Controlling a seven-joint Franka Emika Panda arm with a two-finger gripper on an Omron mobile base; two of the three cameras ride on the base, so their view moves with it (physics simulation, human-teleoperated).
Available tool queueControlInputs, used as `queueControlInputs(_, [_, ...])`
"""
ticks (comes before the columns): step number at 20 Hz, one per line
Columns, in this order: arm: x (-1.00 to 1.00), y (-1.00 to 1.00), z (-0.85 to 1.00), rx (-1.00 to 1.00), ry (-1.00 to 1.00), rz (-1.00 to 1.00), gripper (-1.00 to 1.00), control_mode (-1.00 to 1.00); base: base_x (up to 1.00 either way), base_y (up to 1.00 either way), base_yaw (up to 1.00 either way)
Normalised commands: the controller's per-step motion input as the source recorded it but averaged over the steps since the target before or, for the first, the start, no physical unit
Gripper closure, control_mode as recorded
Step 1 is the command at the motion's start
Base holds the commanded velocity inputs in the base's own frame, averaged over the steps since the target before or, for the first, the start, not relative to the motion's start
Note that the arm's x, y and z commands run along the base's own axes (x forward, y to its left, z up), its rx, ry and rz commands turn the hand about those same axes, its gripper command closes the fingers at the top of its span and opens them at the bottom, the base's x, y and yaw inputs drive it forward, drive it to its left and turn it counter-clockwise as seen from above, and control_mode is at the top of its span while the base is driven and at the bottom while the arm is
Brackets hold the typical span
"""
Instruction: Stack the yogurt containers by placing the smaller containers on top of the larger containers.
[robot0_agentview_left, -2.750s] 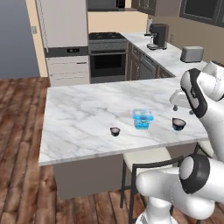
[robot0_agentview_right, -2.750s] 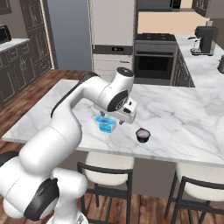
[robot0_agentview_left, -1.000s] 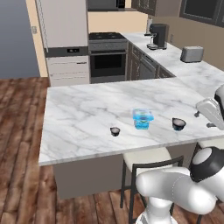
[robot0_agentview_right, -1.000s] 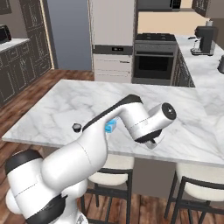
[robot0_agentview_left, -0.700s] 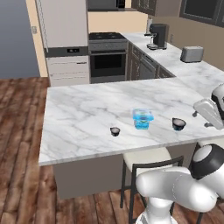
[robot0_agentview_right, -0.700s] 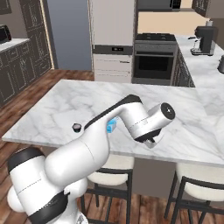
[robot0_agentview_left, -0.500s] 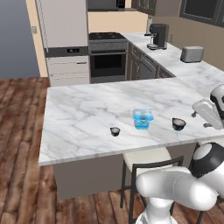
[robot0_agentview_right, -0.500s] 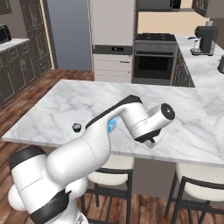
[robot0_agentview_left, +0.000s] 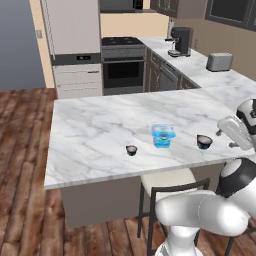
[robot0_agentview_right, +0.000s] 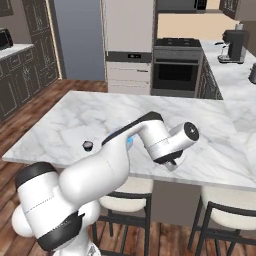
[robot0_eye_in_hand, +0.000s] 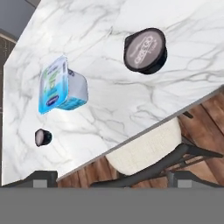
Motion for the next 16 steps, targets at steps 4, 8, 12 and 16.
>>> queueControlInputs(4, [0.15, -0.02, -0.16, 0.03, 0.0, 0.0, -1.0, -1.0, 0.0, 0.0, 0.0])
queueControlInputs(8, [0.24, -0.01, -0.17, 0.03, 0.0, 0.0, -1.0, -1.0, 0.0, 0.0, 0.0])
queueControlInputs(12, [0.27, 0.0, -0.2, 0.04, 0.0, 0.0, -1.0, -1.0, 0.0, 0.0, 0.0])
queueControlInputs(16, [0.23, -0.02, -0.18, 0.04, 0.0, 0.0, -1.0, -1.0, 0.0, 0.0, 0.0])
